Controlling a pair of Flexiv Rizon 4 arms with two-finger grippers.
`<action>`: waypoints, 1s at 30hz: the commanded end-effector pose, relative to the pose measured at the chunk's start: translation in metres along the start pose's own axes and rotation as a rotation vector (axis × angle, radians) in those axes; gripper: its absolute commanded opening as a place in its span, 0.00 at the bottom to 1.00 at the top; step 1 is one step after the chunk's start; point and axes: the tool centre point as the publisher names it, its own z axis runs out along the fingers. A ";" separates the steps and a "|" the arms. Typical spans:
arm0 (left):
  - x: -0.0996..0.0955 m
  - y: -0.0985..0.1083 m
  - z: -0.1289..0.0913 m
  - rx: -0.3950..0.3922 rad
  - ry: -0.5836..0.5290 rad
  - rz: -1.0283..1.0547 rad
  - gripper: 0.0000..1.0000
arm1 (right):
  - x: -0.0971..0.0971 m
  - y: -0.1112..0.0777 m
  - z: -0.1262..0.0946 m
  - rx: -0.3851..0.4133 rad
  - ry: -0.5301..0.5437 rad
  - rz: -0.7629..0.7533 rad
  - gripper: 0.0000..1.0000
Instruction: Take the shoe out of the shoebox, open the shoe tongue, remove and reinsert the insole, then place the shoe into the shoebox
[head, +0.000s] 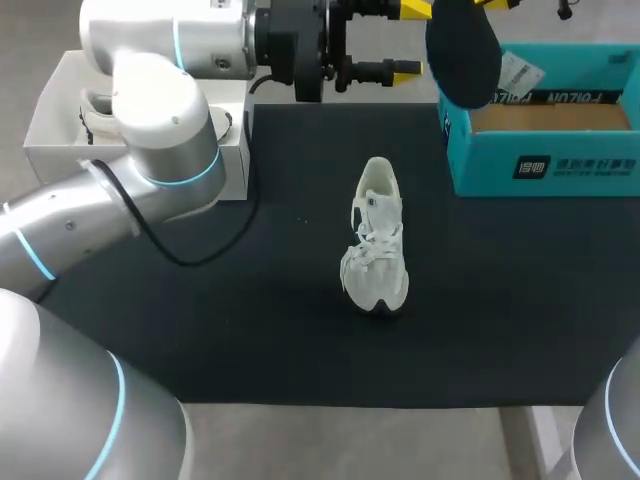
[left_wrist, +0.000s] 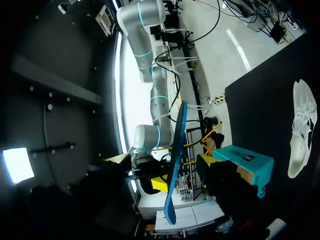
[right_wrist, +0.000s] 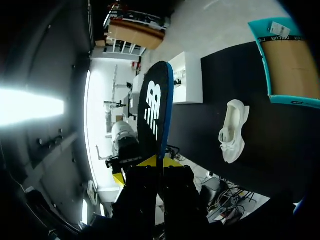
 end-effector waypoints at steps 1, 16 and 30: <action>0.002 0.004 0.006 0.005 -0.005 0.005 0.10 | 0.005 0.006 0.001 0.026 -0.006 0.007 0.00; 0.007 0.009 0.018 -0.015 -0.043 0.039 0.40 | 0.009 0.000 0.018 0.045 0.035 0.034 0.00; 0.012 0.008 0.015 -0.008 -0.033 0.044 0.00 | 0.011 -0.002 0.021 -0.001 0.060 0.029 0.81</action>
